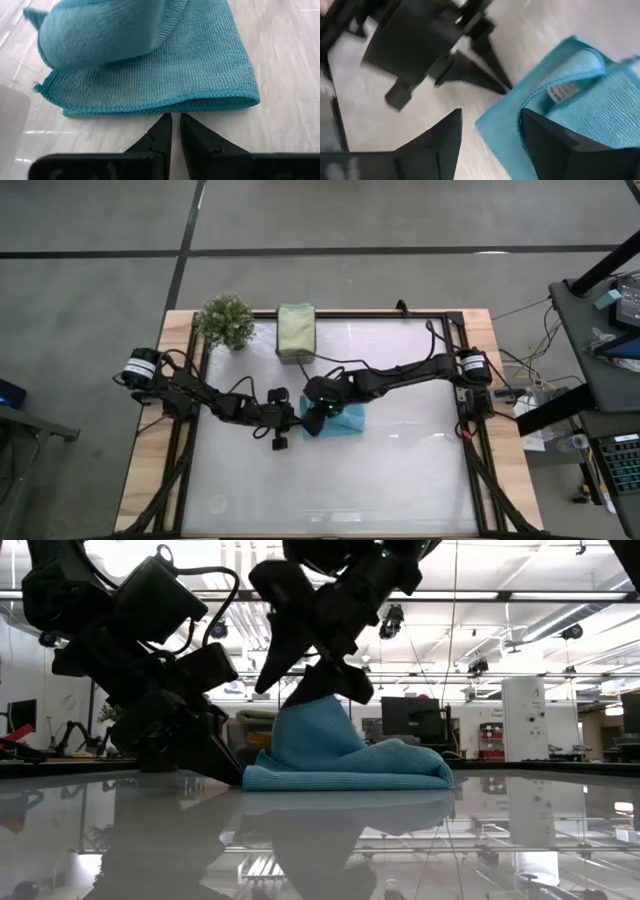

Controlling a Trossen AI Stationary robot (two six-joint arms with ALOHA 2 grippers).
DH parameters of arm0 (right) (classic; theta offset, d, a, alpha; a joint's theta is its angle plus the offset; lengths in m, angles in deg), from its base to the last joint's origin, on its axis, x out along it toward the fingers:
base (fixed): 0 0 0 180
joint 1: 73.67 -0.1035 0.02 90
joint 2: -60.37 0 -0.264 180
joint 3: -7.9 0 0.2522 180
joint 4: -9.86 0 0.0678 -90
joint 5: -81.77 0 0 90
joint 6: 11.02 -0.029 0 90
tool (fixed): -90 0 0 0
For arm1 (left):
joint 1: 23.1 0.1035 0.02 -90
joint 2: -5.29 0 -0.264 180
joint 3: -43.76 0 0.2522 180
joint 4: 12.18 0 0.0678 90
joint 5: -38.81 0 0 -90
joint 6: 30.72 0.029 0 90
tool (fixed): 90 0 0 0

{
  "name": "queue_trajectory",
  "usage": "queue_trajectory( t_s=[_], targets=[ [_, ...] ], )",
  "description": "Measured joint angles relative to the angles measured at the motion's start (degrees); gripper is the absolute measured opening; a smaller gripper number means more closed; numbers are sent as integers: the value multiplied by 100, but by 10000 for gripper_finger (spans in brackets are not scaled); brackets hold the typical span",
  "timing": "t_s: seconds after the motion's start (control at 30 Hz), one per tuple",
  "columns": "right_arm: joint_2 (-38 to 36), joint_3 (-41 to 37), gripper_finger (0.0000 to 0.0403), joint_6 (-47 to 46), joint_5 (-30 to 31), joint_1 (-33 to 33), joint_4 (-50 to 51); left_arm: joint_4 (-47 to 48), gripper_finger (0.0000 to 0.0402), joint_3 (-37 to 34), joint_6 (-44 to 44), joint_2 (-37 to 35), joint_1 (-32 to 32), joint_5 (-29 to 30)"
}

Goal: Fold microfiber towels
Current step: Fold the blue towel

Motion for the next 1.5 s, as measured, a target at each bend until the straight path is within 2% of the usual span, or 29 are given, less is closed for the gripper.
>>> queue_trajectory(
  t_s=[0.23,0.37,0.47,0.6,0.7,0.87,1.03,1.2,1.33,1.4,1.5],
  targets=[
    [-380,66,192,1216,112,-7,502,0,22,0,0,-4,0,10],
    [-664,-3,192,1907,532,-52,1172,1,22,-2,0,-4,0,24],
    [-896,-232,192,2479,936,-171,1393,-1,22,-2,-2,-4,0,24],
    [-1082,-678,189,2782,1038,-363,1217,-2,22,-2,-4,-4,0,22],
    [-1110,-1111,181,3014,1259,-473,829,-4,22,-4,-6,-4,0,22],
    [-1121,-1830,170,3093,1561,-543,-546,-2,22,-4,-11,-7,-2,22],
    [-1121,-2364,168,3148,1578,-540,-1702,-2,22,-4,-15,-7,-4,20],
    [-1121,-2580,164,3076,1570,-563,-2276,-2,22,-4,-22,-7,-4,20],
    [-1121,-2596,162,3020,1577,-584,-2330,-2,22,-4,-26,-7,-2,20],
    [-1121,-2596,145,2963,1579,-584,-2330,-2,22,-4,-26,-7,0,20],
    [-1121,-2598,83,3038,1577,-603,-2329,-2,22,-4,-26,-7,0,20]
  ],
)
